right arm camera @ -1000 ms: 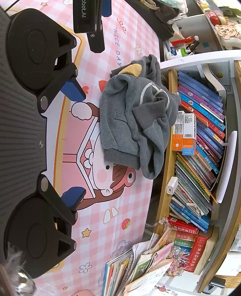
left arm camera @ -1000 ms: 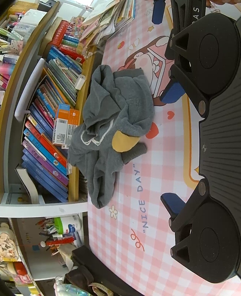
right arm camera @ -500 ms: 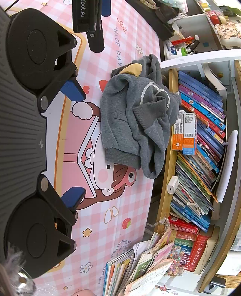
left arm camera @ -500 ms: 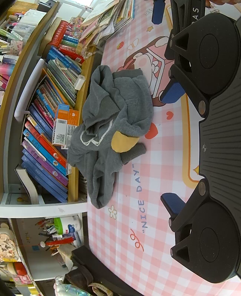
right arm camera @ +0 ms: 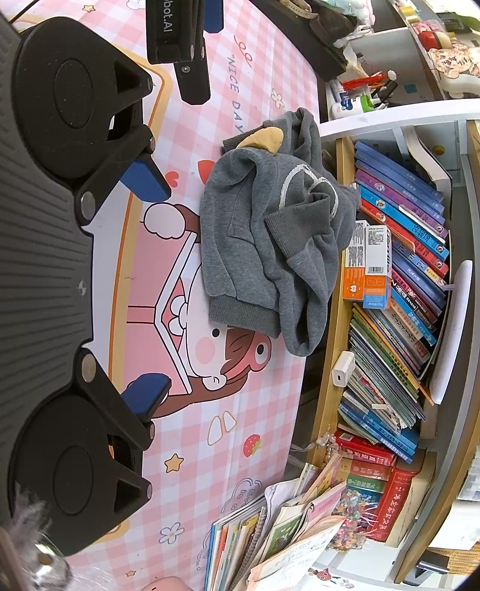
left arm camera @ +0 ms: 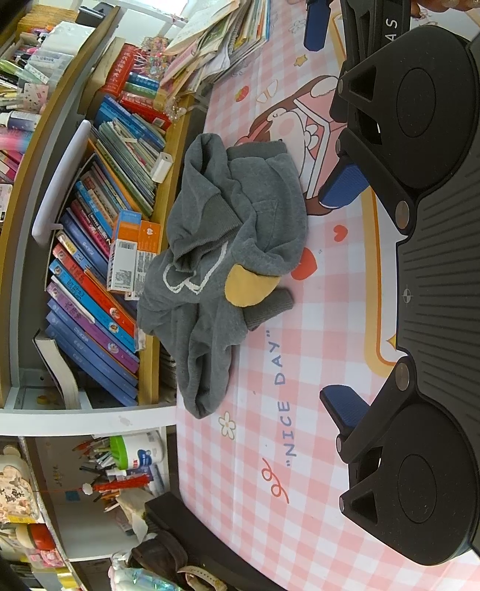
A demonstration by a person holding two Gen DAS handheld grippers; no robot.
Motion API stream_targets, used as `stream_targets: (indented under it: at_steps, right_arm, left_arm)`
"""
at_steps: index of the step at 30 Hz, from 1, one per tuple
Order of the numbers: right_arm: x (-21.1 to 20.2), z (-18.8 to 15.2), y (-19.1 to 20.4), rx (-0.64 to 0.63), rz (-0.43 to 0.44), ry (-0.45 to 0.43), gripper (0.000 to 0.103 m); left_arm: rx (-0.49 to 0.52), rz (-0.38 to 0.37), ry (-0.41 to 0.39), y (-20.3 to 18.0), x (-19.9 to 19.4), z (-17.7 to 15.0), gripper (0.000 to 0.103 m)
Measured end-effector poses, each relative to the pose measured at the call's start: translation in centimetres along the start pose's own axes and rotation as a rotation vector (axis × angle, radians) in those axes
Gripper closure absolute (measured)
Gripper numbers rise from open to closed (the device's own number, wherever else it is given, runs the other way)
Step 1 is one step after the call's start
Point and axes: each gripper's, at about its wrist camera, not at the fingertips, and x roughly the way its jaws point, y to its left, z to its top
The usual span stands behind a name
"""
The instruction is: Fold clothes
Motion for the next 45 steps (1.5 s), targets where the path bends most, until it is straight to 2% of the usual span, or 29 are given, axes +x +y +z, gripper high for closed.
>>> stream_targets:
  at_steps: [28, 37, 45]
  right_arm:
    - [0.7, 0.1, -0.2, 0.002, 0.005, 0.016, 0.003]
    - [1.6, 0.2, -0.3, 0.005, 0.009, 0.038, 0.003]
    - [2.8, 0.2, -0.5, 0.012, 0.019, 0.071, 0.003]
  left_arm:
    - [0.0, -0.009, 0.028, -0.2, 0.7, 0.0, 0.0]
    - [-0.011, -0.03, 0.073, 0.0, 1.7, 0.0, 0.0]
    - [-0.022, -0.016, 0.103, 0.2, 2.7, 0.1, 0.0]
